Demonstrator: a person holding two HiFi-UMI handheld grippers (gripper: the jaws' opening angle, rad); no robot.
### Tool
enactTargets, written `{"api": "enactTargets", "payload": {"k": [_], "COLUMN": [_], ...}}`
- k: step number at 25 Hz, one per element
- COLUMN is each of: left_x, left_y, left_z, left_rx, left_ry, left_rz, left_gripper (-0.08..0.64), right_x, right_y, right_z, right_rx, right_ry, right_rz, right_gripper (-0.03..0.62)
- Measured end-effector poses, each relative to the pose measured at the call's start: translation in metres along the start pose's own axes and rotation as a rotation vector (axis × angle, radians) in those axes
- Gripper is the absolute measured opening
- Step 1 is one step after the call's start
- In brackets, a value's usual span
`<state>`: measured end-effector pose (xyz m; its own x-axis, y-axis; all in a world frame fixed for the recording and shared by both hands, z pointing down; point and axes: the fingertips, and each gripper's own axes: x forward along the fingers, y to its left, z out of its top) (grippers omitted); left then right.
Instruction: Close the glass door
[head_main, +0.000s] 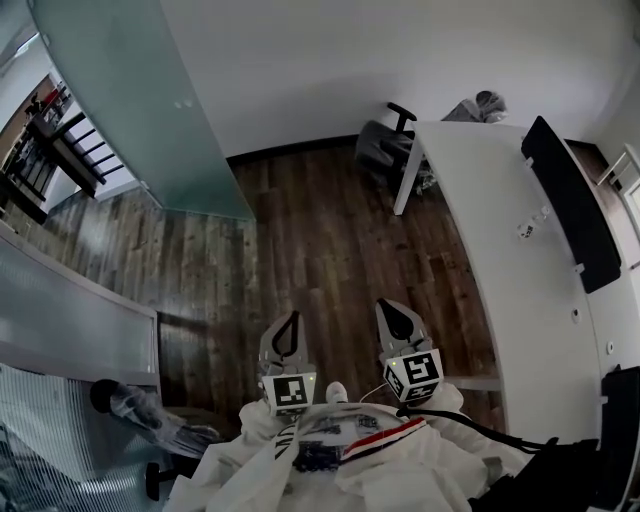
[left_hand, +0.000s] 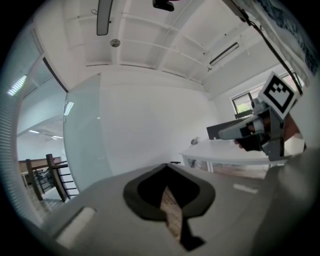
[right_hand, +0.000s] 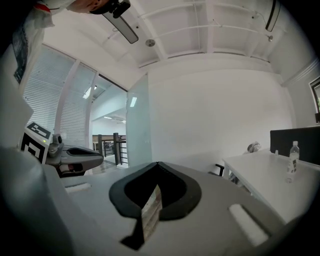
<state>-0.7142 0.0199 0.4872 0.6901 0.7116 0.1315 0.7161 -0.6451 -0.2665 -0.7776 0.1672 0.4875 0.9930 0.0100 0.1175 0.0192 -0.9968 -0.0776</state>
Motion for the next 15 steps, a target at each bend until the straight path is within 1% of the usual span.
{"api": "enactTargets", "payload": {"k": [3,6,12,15], "left_x": [0.022,0.037,0.073,0.102], "left_y": [0.013,0.015,0.006,-0.001], "left_z": [0.003,0.004,-0.005,-0.011], "left_rx": [0.012,0.022,0.011,0.019], "left_ry": [-0.015,-0.018,0.024,0.050], "left_rz": [-0.006,-0.020,-0.037,-0.045], "left_gripper": [0.002,0.002,0.002,0.002], "right_x": [0.021,0.027,0.045,0.066], "right_y": [-0.007,-0.017,-0.052,-0.075], "right_z": [0.003,0.000,-0.012,-0.019], "right_rx": [0.001,0.013,0.044,0.058], "right_ry": [-0.004,0.010,0.041,0.047], "right_rz": [-0.010,-0.020,-0.048,-0.042], "right_gripper": [0.003,0.003,0.003,0.003]}}
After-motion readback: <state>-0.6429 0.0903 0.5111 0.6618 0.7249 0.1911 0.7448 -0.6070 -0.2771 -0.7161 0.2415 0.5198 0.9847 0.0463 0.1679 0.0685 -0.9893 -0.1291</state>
